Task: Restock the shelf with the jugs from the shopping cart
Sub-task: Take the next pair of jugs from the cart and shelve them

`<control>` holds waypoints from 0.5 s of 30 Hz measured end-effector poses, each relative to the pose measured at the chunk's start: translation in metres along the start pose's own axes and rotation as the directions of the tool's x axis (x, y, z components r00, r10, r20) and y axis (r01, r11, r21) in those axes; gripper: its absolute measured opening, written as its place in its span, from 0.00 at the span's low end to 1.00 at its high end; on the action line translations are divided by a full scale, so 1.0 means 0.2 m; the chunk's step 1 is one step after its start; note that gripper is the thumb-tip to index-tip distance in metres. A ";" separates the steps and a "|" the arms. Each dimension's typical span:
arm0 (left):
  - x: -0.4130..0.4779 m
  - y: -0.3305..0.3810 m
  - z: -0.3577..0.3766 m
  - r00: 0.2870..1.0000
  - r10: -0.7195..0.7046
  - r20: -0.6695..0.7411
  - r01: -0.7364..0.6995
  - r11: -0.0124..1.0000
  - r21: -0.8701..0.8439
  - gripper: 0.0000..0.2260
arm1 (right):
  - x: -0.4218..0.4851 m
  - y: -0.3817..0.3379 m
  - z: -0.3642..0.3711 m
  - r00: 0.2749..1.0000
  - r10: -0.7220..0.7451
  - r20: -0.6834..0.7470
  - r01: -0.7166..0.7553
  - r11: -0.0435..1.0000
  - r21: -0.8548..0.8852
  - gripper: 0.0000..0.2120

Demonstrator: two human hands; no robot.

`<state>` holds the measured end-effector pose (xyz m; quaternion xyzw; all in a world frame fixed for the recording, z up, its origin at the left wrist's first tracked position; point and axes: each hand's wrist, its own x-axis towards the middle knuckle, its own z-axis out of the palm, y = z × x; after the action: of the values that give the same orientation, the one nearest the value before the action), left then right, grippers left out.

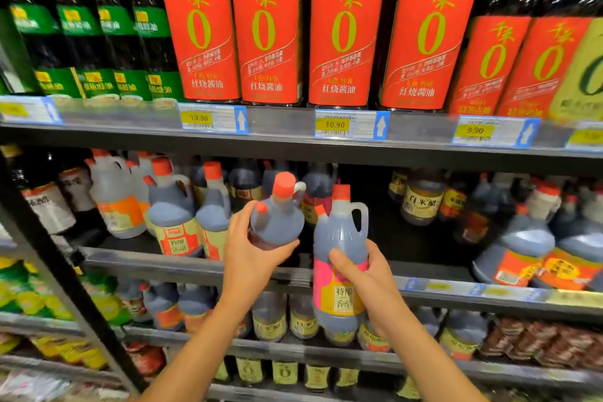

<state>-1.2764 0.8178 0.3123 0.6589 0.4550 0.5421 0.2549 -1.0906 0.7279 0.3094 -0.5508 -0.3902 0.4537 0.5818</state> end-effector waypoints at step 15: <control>0.09 -0.13 0.14 0.978 -0.199 -0.063 0.205 0.973 0.108 0.27 | -0.02 -0.02 0.02 0.998 -0.033 -0.055 0.031 0.999 -0.028 0.30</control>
<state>-1.2583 0.8490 0.2923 0.6087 0.5562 0.5032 0.2587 -1.0958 0.7247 0.3141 -0.5650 -0.3887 0.4234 0.5920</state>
